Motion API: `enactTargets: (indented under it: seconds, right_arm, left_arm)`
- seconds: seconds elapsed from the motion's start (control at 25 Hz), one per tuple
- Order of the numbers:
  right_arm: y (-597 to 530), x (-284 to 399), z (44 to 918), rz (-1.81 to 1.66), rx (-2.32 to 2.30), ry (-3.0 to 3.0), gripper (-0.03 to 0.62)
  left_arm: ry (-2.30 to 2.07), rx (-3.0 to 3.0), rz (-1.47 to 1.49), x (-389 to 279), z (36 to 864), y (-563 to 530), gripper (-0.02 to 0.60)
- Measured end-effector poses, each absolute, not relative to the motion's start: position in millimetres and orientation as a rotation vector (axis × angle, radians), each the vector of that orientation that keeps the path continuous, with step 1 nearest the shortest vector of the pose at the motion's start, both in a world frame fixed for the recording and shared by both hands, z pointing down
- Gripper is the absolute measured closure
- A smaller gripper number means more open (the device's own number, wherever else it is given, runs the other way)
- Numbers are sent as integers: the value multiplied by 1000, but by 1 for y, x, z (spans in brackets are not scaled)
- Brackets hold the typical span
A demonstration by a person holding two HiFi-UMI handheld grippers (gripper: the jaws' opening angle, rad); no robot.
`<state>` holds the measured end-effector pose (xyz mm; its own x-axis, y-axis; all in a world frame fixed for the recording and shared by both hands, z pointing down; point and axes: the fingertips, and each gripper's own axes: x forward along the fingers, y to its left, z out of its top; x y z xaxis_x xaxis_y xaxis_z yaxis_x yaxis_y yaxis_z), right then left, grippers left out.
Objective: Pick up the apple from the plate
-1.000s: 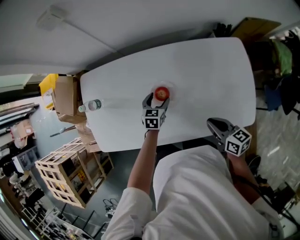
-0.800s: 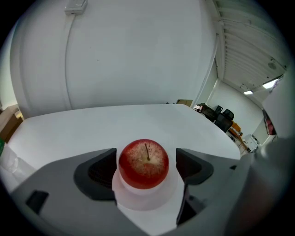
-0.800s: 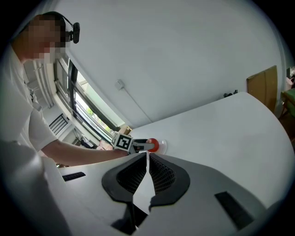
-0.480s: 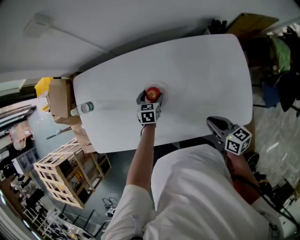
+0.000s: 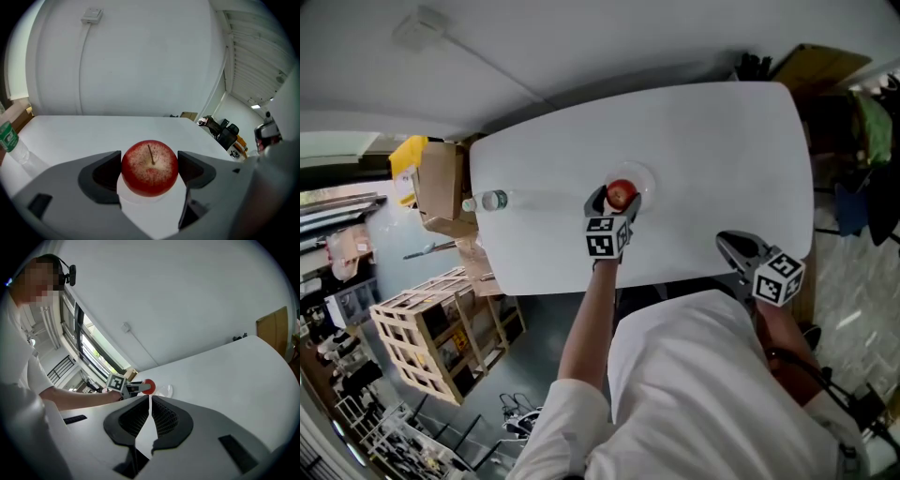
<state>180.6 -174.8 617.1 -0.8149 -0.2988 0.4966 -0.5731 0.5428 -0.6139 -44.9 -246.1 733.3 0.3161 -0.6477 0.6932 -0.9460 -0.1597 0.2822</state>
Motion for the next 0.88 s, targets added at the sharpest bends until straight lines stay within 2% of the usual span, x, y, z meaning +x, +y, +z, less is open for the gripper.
enactTargets:
  seconds: [0.88]
  right_arm:
    - [-83, 105, 562, 1003, 832, -2581, 551]
  left_arm:
    - [-1373, 2116, 221, -110, 564, -106, 207]
